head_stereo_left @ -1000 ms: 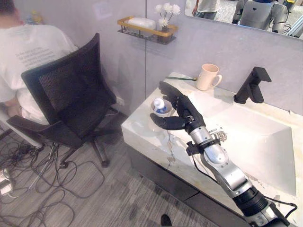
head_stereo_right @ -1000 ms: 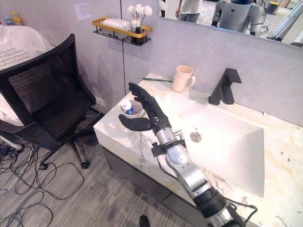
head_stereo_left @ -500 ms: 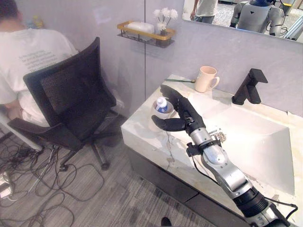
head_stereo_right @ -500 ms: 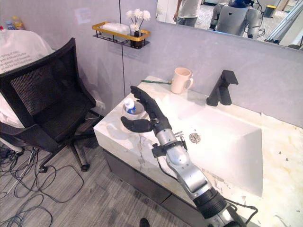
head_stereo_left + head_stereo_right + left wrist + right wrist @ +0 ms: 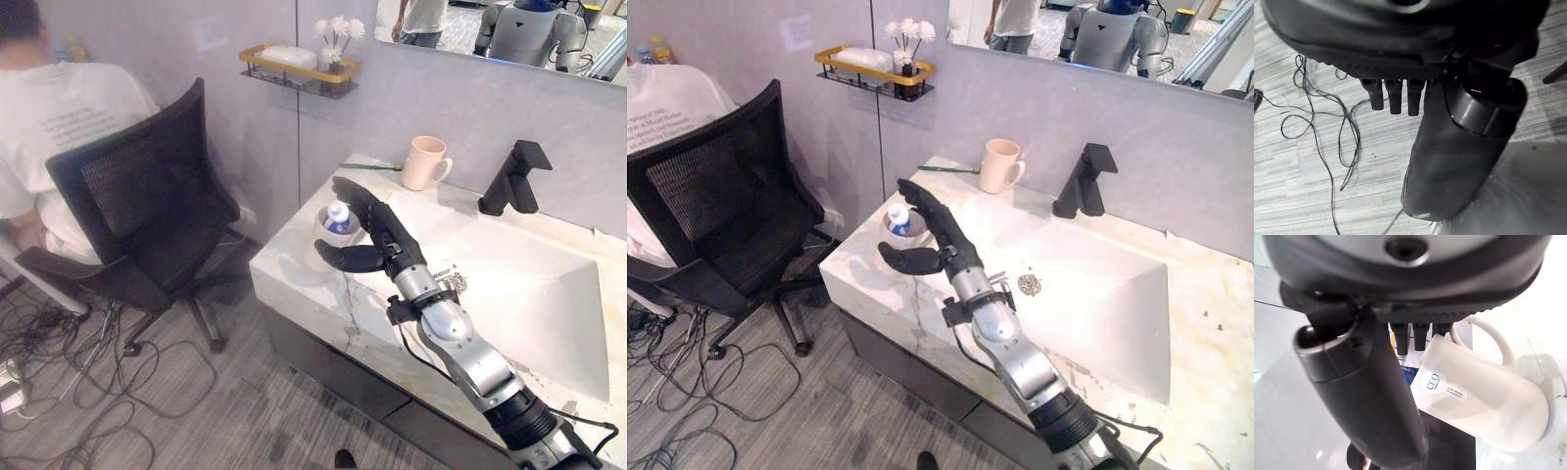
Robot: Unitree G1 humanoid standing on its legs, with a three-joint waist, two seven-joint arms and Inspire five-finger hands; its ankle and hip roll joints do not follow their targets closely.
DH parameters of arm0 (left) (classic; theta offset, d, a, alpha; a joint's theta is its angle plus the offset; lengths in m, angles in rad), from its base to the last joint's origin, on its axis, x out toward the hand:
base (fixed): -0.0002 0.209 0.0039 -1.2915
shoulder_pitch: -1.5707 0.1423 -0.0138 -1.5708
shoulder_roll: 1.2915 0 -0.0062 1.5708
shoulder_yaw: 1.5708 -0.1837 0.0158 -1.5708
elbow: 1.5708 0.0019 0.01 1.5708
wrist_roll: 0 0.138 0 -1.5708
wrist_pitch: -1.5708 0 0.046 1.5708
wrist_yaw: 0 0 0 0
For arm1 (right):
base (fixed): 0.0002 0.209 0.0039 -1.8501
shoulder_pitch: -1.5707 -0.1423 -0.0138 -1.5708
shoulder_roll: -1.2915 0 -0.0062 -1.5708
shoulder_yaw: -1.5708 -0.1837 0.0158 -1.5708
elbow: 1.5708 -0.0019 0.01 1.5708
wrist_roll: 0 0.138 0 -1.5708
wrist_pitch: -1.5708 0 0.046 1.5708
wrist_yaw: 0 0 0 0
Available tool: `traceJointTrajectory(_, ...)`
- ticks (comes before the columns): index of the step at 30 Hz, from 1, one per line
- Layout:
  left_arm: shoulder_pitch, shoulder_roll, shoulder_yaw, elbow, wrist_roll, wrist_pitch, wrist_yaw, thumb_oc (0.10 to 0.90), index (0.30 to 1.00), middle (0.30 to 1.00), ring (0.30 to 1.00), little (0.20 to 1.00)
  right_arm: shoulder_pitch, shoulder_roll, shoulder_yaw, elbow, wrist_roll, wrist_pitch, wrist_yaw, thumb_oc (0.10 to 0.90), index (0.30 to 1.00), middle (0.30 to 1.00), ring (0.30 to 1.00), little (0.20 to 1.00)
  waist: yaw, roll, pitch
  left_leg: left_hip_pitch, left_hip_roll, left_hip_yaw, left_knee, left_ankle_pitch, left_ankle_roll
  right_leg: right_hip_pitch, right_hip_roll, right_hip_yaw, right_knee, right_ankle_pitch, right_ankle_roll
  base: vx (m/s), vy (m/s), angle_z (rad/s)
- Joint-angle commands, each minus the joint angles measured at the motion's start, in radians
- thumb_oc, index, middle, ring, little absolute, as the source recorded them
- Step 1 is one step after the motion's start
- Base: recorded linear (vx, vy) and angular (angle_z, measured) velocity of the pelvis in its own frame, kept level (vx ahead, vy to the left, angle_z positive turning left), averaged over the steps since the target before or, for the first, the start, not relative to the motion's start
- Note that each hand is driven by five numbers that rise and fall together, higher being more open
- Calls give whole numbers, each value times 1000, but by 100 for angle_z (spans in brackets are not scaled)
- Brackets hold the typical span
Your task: Organize the bathroom.
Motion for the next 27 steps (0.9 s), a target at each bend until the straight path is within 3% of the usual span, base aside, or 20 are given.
traceJointTrajectory(1,9,21,6,58,-5,36,-5,800,900,900,900,900,-47,12,-47,-126,-29,-57,32,800,900,900,900,900,-26,-48,-19,-39,23,-24,91,-21,-33,7,-47,110,26,-18,129,18,38,0)
traceJointTrajectory(9,7,21,-11,61,-12,40,-21,800,900,900,900,900,-82,-6,-50,-159,-61,-88,102,800,900,900,900,900,-27,-50,-21,-40,34,-14,107,-26,-40,9,-52,109,41,-32,130,0,0,0)
traceJointTrajectory(13,10,17,-17,63,-6,46,-20,800,900,900,900,900,-108,-12,-42,-172,-71,-72,105,800,900,900,900,900,-22,-53,-26,-37,39,-11,109,-30,-42,14,-55,105,41,-35,131,0,0,0)
traceJointTrajectory(19,22,12,-15,72,11,44,-10,800,900,900,900,900,-127,-18,-18,-171,-65,-23,57,800,900,900,900,900,-13,-57,-33,-31,45,-6,110,-31,-48,19,-56,105,40,-37,132,22,-20,2)
traceJointTrajectory(27,37,14,-15,69,39,50,-8,800,900,900,900,900,-114,-19,-20,-174,-88,-8,10,800,900,900,900,900,-15,-52,-34,-20,44,-5,104,-33,-46,21,-54,113,42,-35,132,4,-4,0)
